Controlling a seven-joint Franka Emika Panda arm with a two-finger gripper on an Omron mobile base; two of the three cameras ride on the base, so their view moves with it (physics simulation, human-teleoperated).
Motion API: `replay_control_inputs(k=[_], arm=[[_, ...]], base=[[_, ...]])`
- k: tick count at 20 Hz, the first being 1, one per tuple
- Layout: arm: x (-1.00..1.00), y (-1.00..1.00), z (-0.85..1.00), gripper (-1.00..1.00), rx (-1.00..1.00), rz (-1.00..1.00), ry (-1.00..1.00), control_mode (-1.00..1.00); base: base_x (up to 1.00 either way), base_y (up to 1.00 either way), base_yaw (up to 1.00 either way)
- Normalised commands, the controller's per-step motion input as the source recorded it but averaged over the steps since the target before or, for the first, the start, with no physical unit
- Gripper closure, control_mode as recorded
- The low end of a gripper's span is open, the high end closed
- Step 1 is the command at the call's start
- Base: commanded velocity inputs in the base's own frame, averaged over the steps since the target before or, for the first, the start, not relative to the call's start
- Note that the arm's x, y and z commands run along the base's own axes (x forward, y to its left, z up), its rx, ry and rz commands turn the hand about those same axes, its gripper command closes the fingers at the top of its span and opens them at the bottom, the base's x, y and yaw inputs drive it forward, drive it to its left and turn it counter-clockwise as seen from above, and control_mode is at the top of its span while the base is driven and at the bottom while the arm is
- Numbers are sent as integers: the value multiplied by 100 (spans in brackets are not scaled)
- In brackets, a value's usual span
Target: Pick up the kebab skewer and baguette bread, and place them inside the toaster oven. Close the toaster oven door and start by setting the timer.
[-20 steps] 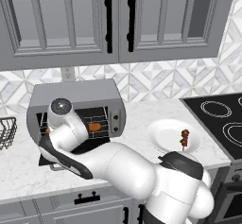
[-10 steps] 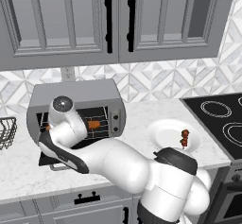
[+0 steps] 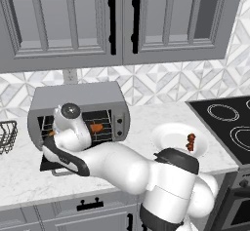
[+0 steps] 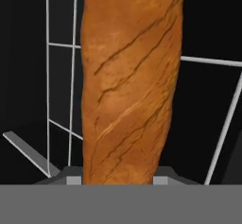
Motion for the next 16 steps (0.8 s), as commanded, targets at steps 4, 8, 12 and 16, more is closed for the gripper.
replay_control_inputs(k=[4,8,12,16], arm=[[41,0,-15,100,0,0,0,-100],[1,3,-14,-100,0,0,0,-100],[-4,1,-15,-100,0,0,-1,-100],[-26,0,-8,-100,0,0,0,-100]], base=[[0,0,0],[0,0,0],[0,0,0],[0,0,0]])
